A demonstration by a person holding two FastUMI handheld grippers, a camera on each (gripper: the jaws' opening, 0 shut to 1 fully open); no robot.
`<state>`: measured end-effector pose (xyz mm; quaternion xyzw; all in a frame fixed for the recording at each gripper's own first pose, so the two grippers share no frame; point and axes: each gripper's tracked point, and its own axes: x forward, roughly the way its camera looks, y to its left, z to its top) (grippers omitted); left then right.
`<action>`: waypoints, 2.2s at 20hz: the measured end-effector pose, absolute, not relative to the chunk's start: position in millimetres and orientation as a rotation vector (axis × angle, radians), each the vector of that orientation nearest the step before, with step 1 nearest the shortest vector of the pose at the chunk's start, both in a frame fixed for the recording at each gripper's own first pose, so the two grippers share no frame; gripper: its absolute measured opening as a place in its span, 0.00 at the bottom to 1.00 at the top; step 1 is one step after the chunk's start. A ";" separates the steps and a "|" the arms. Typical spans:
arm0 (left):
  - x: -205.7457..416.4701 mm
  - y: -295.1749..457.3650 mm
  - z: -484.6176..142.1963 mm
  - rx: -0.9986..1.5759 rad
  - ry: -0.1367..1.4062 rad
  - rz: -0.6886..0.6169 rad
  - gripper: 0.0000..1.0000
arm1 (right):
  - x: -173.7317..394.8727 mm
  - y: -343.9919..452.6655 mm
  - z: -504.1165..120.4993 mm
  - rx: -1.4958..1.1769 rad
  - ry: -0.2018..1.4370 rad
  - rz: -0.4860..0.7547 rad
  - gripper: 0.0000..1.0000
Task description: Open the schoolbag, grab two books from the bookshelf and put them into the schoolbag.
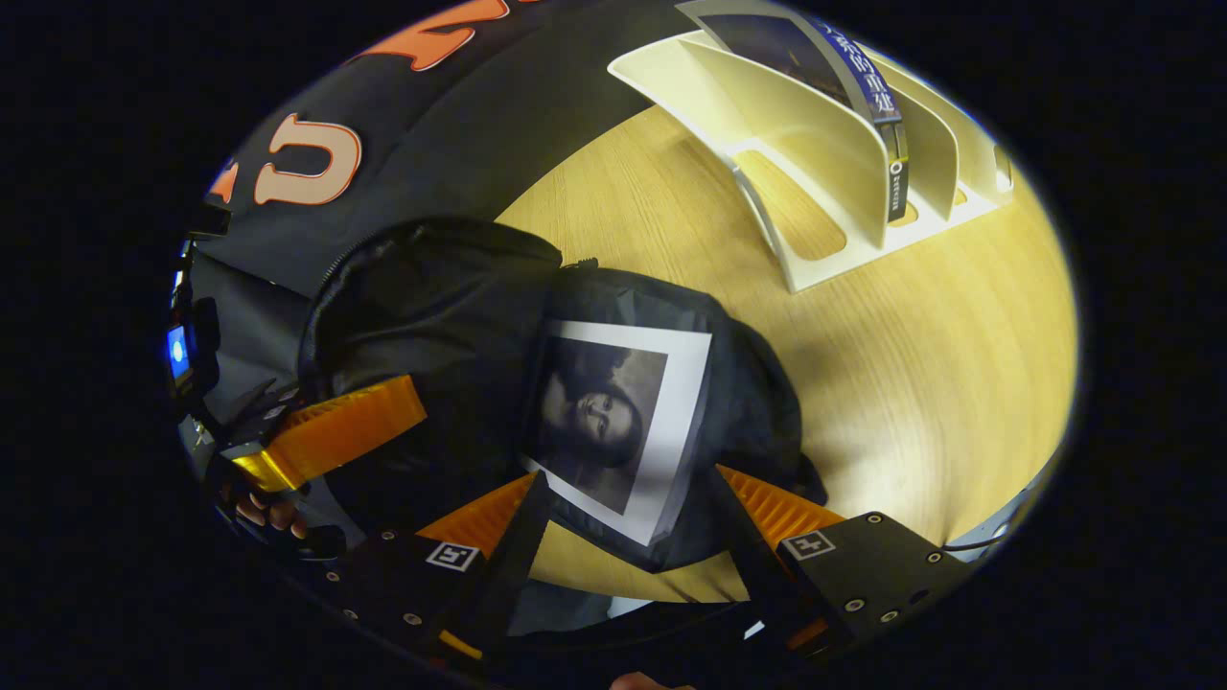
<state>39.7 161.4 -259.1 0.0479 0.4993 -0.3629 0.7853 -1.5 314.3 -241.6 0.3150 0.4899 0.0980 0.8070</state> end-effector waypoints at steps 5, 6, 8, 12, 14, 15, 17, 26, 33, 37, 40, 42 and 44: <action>39.7 163.3 -258.2 0.111 1.080 -0.777 0.05 | 2.1 251.3 -211.7 0.544 1.017 0.127 0.98; 39.3 162.4 -257.1 0.114 1.081 -0.778 0.05 | 2.9 240.7 -205.8 0.521 1.017 0.120 0.98; 39.5 163.3 -257.8 0.120 1.081 -0.775 0.05 | 5.9 222.1 -193.9 0.464 1.013 0.112 0.98; 39.3 164.6 -257.8 0.118 1.082 -0.763 0.05 | 13.6 193.5 -171.8 0.341 1.016 0.114 0.99; 39.3 164.8 -257.3 0.121 1.082 -0.757 0.05 | 16.5 184.7 -165.7 0.293 1.031 0.123 0.99; 39.4 164.6 -256.7 0.124 1.082 -0.754 0.05 | 19.4 178.8 -161.5 0.267 1.038 0.126 0.99; 39.8 165.4 -256.4 0.128 1.084 -0.744 0.05 | 27.9 164.8 -152.3 0.209 1.047 0.129 0.99; 42.8 156.7 -260.9 0.094 1.101 -0.687 0.05 | 97.2 100.0 -102.4 0.069 1.041 0.106 0.99; 42.0 154.2 -264.9 0.071 1.114 -0.645 0.05 | 142.1 77.0 -109.8 0.021 1.101 0.082 0.99; 41.1 154.9 -264.0 0.061 1.116 -0.622 0.05 | 167.7 74.4 -125.1 0.028 1.157 0.070 0.96; 39.5 155.9 -264.0 0.048 1.118 -0.611 0.05 | 183.8 75.0 -136.8 0.063 1.187 0.051 0.87; 39.2 156.9 -264.2 0.039 1.120 -0.606 0.05 | 189.2 72.2 -143.6 0.059 1.209 0.036 0.77; 39.5 157.3 -265.4 0.034 1.121 -0.605 0.05 | 189.6 72.0 -148.3 0.062 1.224 0.016 0.66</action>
